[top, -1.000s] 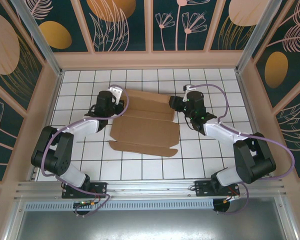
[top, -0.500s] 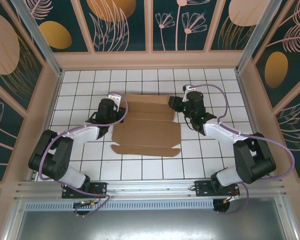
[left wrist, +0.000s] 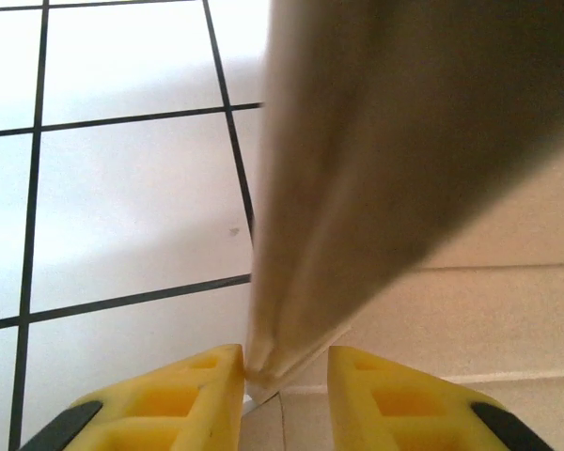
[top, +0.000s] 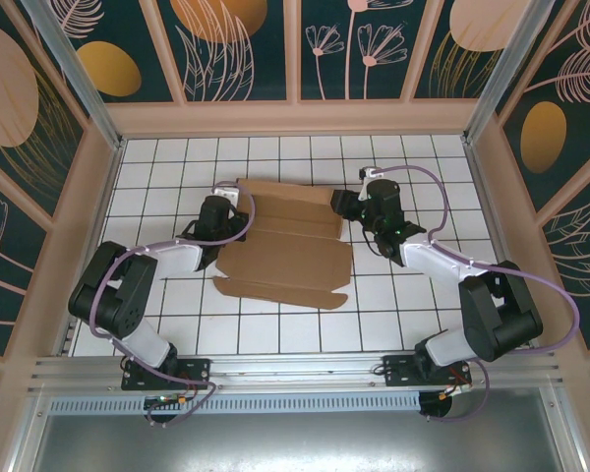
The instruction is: Fold the paper box
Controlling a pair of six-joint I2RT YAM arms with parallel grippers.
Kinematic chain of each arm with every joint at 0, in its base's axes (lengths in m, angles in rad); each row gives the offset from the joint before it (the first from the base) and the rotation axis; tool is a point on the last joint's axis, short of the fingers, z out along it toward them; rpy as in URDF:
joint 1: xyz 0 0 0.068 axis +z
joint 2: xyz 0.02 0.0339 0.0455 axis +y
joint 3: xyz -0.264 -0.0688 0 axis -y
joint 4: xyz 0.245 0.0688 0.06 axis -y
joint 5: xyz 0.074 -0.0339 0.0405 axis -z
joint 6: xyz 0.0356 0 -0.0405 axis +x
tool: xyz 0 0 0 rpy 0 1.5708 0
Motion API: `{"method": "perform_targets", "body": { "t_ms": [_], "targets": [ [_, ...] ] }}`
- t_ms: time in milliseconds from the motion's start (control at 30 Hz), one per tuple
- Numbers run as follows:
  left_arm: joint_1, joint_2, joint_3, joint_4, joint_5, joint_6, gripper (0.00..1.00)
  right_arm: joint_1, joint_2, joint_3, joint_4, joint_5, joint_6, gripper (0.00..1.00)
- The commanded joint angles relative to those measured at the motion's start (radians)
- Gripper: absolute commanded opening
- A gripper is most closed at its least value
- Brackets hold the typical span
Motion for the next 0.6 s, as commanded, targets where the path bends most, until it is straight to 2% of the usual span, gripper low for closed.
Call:
{"method": "perform_targets", "body": {
  "t_ms": [0,200,300,467,567],
  "targets": [
    [-0.009,0.024,0.031,0.038,-0.048,-0.034,0.24,0.003,0.027,-0.025,-0.111,-0.011,-0.003,0.51],
    [-0.032,0.051,0.047,0.082,-0.103,-0.024,0.15,0.003,0.036,-0.028,-0.103,-0.025,0.001,0.51],
    [-0.061,0.033,0.002,0.178,-0.127,0.011,0.12,0.003,0.036,-0.028,-0.101,-0.038,0.003,0.51],
    [-0.072,0.014,-0.090,0.355,-0.131,0.067,0.21,0.000,0.034,-0.027,-0.104,-0.052,0.002,0.51],
    [-0.072,0.026,-0.120,0.434,-0.062,0.128,0.27,-0.001,0.034,-0.028,-0.104,-0.060,0.003,0.51]
  ]
}}
